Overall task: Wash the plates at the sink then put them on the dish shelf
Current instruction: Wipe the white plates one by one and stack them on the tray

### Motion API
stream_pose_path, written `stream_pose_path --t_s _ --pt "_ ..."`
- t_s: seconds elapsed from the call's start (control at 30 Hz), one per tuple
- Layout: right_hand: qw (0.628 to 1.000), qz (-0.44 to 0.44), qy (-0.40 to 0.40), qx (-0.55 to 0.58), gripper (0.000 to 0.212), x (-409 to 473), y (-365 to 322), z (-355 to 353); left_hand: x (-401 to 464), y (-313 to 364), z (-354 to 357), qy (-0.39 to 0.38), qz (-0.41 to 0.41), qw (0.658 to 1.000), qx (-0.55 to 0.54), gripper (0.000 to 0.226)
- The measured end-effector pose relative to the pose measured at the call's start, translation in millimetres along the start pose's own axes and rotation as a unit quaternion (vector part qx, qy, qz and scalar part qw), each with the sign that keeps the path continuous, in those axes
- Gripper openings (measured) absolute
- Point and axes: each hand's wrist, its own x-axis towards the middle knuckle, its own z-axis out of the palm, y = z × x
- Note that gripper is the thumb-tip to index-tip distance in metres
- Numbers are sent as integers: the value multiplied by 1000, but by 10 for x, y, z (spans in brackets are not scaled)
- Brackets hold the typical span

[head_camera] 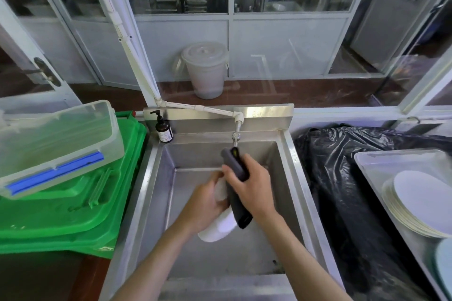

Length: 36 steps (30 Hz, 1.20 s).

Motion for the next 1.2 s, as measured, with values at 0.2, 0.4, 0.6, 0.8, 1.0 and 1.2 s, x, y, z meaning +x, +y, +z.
stream_pose_path --t_s 0.2,0.4,0.6,0.8,1.0,1.2 --pt "996 30 88 -7 36 71 112 -48 -94 102 -3 6 -7 1000 16 33" --pt "986 -126 62 -85 33 18 -26 -14 -74 230 -1 -5 3 1000 27 46" --pt "996 -17 91 -15 33 81 -3 -139 -143 340 -64 0 6 997 74 43" --pt "989 -99 107 -9 33 14 -84 -60 -154 401 -56 -4 7 999 41 42" --pt "882 318 23 347 50 186 132 -119 -296 428 -102 63 13 998 -26 37" --pt "924 288 -1 251 21 265 89 -320 -397 375 11 150 31 983 -101 42"
